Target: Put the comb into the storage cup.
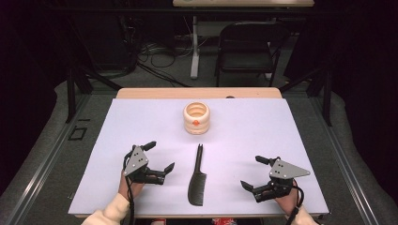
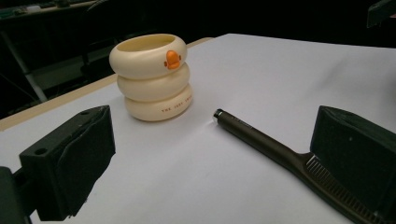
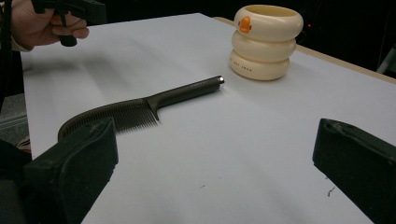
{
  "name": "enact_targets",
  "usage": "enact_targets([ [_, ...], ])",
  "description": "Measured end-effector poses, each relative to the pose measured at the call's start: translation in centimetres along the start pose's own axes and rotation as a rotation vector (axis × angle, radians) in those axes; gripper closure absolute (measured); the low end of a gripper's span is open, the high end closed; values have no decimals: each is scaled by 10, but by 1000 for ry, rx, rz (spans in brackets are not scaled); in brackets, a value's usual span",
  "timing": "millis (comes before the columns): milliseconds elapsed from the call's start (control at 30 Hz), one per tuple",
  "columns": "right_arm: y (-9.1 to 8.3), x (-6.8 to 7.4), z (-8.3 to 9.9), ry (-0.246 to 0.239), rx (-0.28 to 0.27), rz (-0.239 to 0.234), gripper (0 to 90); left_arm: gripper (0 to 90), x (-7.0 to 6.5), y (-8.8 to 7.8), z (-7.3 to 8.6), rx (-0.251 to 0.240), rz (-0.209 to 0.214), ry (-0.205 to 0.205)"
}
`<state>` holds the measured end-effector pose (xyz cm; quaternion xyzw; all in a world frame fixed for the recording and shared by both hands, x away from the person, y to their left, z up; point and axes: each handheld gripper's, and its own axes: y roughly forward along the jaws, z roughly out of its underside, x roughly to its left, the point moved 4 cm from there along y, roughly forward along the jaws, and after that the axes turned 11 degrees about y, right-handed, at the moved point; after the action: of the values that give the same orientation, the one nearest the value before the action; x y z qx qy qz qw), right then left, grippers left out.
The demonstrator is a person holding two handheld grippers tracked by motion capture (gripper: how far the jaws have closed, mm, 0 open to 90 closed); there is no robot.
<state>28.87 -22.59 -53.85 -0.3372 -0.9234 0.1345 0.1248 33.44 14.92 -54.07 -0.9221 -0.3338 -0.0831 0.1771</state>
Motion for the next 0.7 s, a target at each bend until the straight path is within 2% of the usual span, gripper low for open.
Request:
enact_targets([
  [133, 1, 0, 0, 1, 1, 0, 0, 2, -1, 7, -2, 19, 11, -5],
  [367, 1, 0, 0, 1, 0, 1, 0, 2, -3, 19, -6, 33, 32, 10],
  [700, 1, 0, 0, 1, 4, 1, 0, 2, -4, 33, -10, 53, 45, 15],
])
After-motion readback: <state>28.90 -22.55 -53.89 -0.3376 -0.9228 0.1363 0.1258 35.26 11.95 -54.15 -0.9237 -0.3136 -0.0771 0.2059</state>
